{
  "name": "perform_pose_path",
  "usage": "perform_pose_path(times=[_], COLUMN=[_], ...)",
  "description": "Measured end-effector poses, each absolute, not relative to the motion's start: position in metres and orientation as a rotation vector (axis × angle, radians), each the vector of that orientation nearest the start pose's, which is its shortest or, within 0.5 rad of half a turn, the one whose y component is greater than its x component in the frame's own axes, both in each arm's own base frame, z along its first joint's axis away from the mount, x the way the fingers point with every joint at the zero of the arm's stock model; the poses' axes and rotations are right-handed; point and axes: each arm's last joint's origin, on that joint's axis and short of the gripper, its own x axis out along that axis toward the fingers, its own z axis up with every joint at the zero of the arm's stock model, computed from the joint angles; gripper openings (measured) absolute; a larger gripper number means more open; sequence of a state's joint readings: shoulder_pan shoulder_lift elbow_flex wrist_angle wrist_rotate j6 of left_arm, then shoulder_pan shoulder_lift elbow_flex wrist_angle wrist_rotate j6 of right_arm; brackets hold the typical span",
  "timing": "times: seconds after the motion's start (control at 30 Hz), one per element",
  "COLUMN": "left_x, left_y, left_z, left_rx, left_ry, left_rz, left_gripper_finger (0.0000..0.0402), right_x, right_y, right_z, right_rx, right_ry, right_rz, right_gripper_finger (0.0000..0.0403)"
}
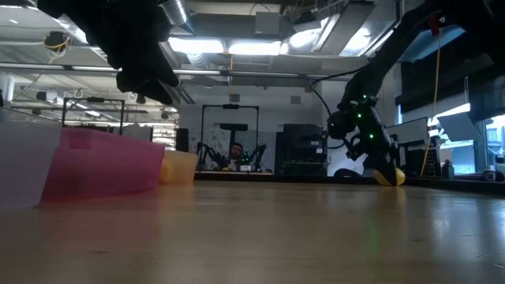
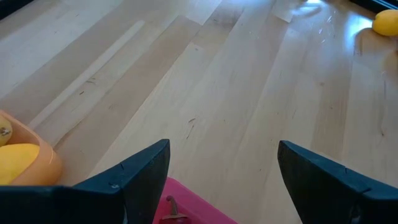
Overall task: Sort produce into baskets
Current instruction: Put the lemon into the yellow bin
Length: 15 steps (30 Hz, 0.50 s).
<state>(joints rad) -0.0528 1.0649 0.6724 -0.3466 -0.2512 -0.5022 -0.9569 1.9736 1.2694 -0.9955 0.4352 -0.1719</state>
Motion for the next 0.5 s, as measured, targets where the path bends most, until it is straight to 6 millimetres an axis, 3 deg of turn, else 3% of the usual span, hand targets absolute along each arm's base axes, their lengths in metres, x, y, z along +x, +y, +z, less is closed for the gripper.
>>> perform_pose_path(times=[0.23, 0.5], left_x=[0.212, 0.215], left_y=[-0.004, -0.004], left_z=[0.232, 0.235], left_rx=[-0.364, -0.35], left_ry=[0.665, 0.629], left_rz=[0.366, 0.349], left_gripper_finger=[0.0292, 0.0292], right_x=[0.184, 0.201], right_y=[-0.281, -0.27], right_z=[0.139, 0.144], right_rx=[0.347, 0.314], right_ry=[1.831, 1.788], right_rz=[-0.854, -0.827], right_gripper_finger=[0.0178, 0.0194])
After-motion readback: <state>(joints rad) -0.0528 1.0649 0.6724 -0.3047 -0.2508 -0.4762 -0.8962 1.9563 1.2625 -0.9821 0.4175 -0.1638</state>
